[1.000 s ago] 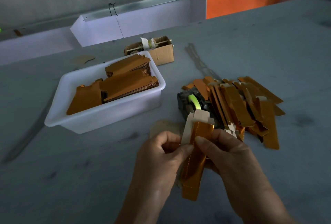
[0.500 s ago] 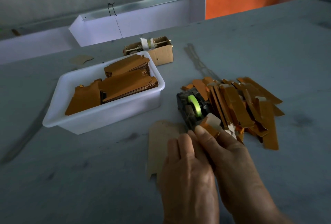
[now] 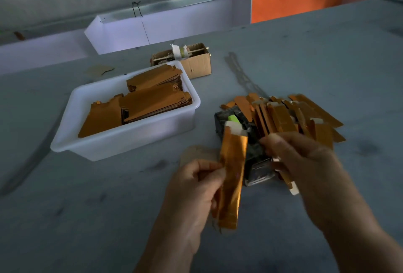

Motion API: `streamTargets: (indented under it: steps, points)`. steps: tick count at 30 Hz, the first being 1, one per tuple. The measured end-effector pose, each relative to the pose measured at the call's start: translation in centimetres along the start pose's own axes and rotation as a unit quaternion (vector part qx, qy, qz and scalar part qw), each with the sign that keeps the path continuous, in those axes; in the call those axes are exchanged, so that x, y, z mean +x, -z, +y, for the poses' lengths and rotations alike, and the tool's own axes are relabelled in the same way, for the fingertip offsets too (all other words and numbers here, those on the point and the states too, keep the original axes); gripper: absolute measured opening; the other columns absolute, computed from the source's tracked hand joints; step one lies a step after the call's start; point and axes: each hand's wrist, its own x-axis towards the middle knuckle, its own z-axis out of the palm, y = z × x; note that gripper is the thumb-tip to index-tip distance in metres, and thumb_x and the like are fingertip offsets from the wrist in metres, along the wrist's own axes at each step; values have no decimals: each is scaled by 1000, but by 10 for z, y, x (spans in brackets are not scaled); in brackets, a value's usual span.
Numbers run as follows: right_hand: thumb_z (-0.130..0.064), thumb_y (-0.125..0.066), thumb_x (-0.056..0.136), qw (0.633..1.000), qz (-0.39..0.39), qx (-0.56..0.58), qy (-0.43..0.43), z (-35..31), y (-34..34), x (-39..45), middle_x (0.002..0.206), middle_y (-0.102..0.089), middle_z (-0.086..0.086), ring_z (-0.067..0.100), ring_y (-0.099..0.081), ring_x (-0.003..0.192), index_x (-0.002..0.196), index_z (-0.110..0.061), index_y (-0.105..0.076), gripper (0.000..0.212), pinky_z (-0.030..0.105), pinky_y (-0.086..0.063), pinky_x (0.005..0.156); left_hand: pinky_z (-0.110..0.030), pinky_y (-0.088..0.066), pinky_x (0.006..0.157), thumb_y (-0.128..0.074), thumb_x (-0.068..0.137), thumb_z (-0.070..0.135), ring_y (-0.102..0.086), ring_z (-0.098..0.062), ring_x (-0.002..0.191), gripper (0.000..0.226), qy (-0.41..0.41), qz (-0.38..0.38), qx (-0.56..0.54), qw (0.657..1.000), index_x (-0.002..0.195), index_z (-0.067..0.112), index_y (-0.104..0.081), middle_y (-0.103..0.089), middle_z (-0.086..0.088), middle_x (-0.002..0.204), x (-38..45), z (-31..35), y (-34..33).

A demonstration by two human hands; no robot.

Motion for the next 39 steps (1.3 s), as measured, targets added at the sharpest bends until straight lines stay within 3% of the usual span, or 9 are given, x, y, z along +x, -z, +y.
streamTargets:
  steps: [2, 4, 10, 13, 17, 21, 25, 29, 39]
  points:
    - [-31, -61, 84, 996, 61, -54, 27, 6, 14, 11, 57, -62, -16, 3, -55, 50, 76, -25, -67, 12, 21, -42, 47, -15, -31, 35, -64, 85, 2, -40, -8, 39, 12, 17, 28, -49, 998, 74, 6, -67, -55, -4, 53, 6, -4, 2]
    - [-24, -62, 86, 993, 48, -103, 27, 11, 20, 16, 54, -60, -15, 2, -53, 49, 74, -26, -66, 13, 16, -36, 46, -15, -28, 35, -63, 85, 1, -40, -10, 43, 15, 37, 33, -88, 995, 72, 7, -66, -56, -6, 56, 9, -8, 0]
    - [-34, -61, 84, 966, -3, -250, 73, 19, 8, 20, 89, -64, -11, 7, -61, 84, 82, -30, -68, 9, 24, -48, 69, -16, -33, 41, -61, 90, 7, -45, -7, 47, 10, 54, 8, -100, 993, 81, 8, -67, -58, -1, 58, 8, -17, -13]
    - [-48, -51, 81, 941, -33, -329, 71, 18, 6, 25, 109, -59, -7, 15, -56, 103, 90, -32, -68, 26, 37, -49, 89, -14, -34, 38, -59, 90, 6, -46, -4, 41, 13, 64, -11, -128, 990, 81, 8, -67, -59, 2, 54, 5, -14, -18]
    - [-42, -44, 89, 935, 1, -355, 25, 19, 21, 38, 84, -62, -1, 21, -59, 88, 69, -19, -66, 38, 41, -47, 88, -14, -36, 38, -59, 90, 6, -45, -5, 43, 17, 96, -30, -165, 981, 75, 11, -66, -58, 1, 55, 2, -13, -22]
    - [-44, -48, 89, 942, 49, -333, 2, 15, 26, 41, 119, -59, 8, 30, -52, 115, 72, -26, -65, 29, 53, -44, 95, -13, -38, 42, -62, 89, 7, -48, -5, 48, 19, 103, -29, -166, 980, 72, 14, -69, -62, 2, 58, 3, -15, -23]
    - [-51, -54, 81, 939, 7, -341, 46, 11, 7, 25, 139, -44, -2, 24, -38, 129, 92, -29, -70, 29, 36, -37, 98, -14, -37, 38, -60, 89, 6, -48, -3, 40, 19, 82, -24, -157, 984, 73, 12, -68, -61, 2, 53, 3, -12, -25]
    - [-43, -62, 84, 930, -25, -365, 30, 13, -6, 21, 144, -38, -1, 24, -29, 133, 98, -28, -68, 22, 34, -32, 98, -15, -40, 39, -60, 90, 9, -54, -3, 44, 15, 63, -26, -148, 987, 78, 11, -68, -65, 2, 57, 3, -10, -25]
    - [-32, -64, 85, 958, -27, -284, 14, 17, -11, 28, 118, -54, -8, 20, -47, 116, 81, -26, -67, 7, 30, -39, 86, -16, -41, 46, -64, 88, 16, -53, -5, 52, 14, 0, -20, -112, 994, 74, 18, -68, -66, 3, 64, 6, -14, -26]
